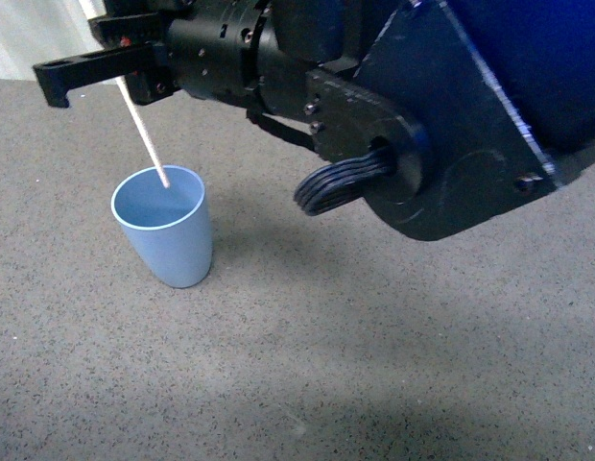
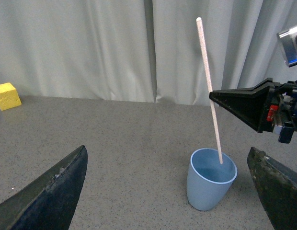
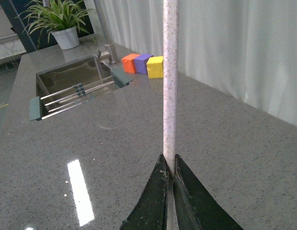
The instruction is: Transfer chopsticks to blue cup
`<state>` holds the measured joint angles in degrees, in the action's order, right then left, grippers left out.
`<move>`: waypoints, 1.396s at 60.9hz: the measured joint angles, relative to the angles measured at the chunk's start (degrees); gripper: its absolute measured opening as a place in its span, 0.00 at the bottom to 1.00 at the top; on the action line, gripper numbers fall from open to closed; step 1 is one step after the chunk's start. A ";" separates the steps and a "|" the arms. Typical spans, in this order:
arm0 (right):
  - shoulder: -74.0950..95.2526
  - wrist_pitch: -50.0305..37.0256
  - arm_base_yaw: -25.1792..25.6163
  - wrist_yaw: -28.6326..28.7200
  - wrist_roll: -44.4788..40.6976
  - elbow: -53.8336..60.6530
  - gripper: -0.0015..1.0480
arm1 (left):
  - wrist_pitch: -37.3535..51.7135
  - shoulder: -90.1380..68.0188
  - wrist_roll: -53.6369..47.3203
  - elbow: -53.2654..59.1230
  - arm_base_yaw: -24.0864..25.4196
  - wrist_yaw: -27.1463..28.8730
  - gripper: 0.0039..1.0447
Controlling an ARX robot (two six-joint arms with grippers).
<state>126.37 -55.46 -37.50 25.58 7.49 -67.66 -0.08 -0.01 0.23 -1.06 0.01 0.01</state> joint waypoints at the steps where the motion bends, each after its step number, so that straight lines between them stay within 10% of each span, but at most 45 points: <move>1: 0.20 0.09 -0.09 0.00 0.07 -0.09 0.01 | 0.00 0.00 0.00 0.00 -0.02 0.00 0.94; 39: 5.25 4.33 -0.94 -1.38 0.20 -2.60 0.01 | 0.00 0.00 0.00 0.00 0.00 0.00 0.94; 70: 5.27 4.24 -0.85 -1.68 0.00 -2.58 0.92 | 0.00 0.00 0.00 0.00 -0.02 0.00 0.94; 85: 5.25 2.93 -0.83 -3.56 -1.42 -1.92 0.91 | 0.00 0.00 0.00 0.00 -0.02 0.00 0.94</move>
<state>131.61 -52.53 -38.33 22.02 6.07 -69.58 -0.08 -0.01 0.23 -1.06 -0.01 0.01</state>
